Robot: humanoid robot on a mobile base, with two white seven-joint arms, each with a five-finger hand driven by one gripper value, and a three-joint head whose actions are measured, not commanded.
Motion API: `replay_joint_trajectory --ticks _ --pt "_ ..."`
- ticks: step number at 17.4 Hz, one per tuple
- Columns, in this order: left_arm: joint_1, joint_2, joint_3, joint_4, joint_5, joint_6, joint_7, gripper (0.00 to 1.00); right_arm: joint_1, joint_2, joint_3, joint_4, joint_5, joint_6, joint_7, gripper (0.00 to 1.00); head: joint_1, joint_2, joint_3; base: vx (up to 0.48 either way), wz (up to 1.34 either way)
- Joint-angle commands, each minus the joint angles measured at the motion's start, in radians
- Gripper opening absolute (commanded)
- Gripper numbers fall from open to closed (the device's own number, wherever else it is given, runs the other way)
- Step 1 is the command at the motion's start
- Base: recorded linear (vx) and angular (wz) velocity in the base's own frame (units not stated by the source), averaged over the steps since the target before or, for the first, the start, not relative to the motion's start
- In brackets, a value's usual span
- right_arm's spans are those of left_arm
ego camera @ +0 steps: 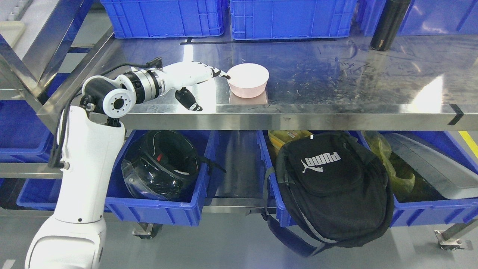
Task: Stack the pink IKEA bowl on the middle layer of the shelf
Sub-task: 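Hook the left hand fingers over the pink bowl's rim and grip it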
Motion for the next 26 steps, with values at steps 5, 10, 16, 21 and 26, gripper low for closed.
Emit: replay_joint_trajectory --ticks 5,10,16,21,26 --pt "-0.090 -0.177 -0.037 0.209 -0.125 -0.015 0.030 0.69 0.023 -0.017 0.000 -0.017 0.000 0.001 0.000 1.00 0.0000 0.000 0.000 0.000 0.00" --pt "-0.095 -0.206 -0.049 0.284 -0.174 -0.026 0.049 0.69 0.023 -0.017 0.000 -0.017 0.000 0.001 0.000 1.00 0.0000 0.000 0.000 0.000 0.00" --pt "-0.122 -0.243 -0.066 0.359 -0.258 -0.041 0.055 0.69 0.023 -0.017 0.000 -0.017 0.000 0.001 0.000 1.00 0.0000 0.000 0.000 0.000 0.00" --pt "-0.210 -0.243 -0.077 0.453 -0.287 -0.041 0.056 0.69 0.023 -0.017 0.000 -0.017 0.000 0.001 0.000 1.00 0.0000 0.000 0.000 0.000 0.00" --pt "-0.245 -0.243 -0.083 0.531 -0.289 -0.041 0.085 0.67 0.023 -0.017 0.000 -0.017 0.000 0.001 0.000 1.00 0.0000 0.000 0.000 0.000 0.00"
